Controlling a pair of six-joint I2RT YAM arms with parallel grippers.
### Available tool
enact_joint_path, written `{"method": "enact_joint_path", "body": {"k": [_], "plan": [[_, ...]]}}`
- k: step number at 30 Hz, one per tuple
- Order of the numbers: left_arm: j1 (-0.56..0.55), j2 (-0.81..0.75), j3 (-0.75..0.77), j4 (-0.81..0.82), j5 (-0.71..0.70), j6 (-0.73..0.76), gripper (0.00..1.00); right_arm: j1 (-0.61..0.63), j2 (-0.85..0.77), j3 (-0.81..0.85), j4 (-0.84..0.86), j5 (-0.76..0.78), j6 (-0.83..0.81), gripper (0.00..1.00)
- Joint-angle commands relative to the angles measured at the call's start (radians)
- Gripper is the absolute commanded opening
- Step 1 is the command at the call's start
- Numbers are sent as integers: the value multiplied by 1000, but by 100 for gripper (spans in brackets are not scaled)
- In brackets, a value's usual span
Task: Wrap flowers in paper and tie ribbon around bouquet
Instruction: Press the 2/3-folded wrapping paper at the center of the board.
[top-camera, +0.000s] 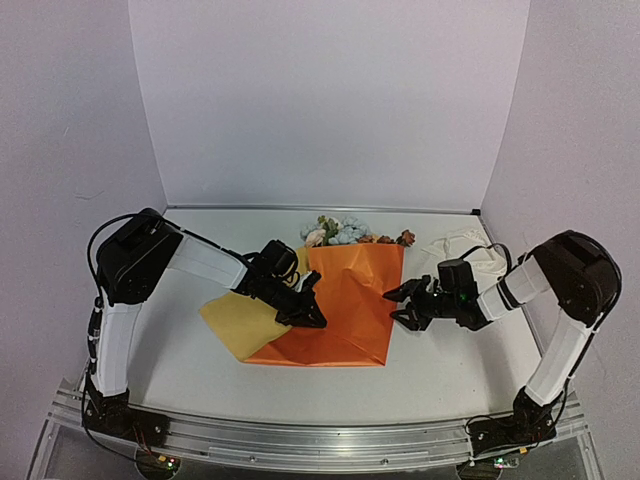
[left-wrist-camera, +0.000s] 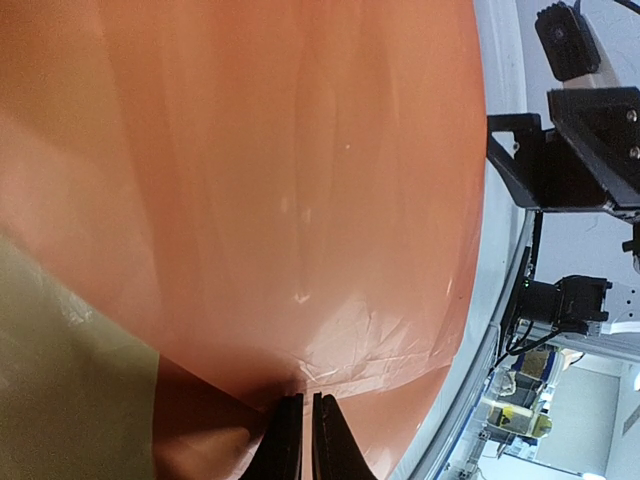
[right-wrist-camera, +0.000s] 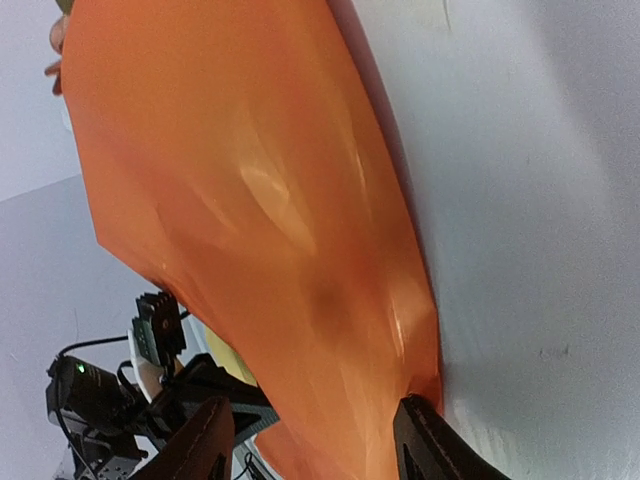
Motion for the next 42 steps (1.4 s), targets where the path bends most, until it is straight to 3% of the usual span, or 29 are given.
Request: {"method": "enact_joint_path", "body": {"k": [1,32,38,42], "plan": [[13,65,-22,-71,-121,15,7,45,-72,-62,9,-2,18,57],[14,55,-30,-91,-138,33,7,369,-223,-336,56,110,69,61],[13,22,-29,-92,-132,36,8,379,-305,-320,-41,95,44,61],[13,-34,-3,-111,-133,41,10,379,-435,-225,-317,105,-61,63]]}}
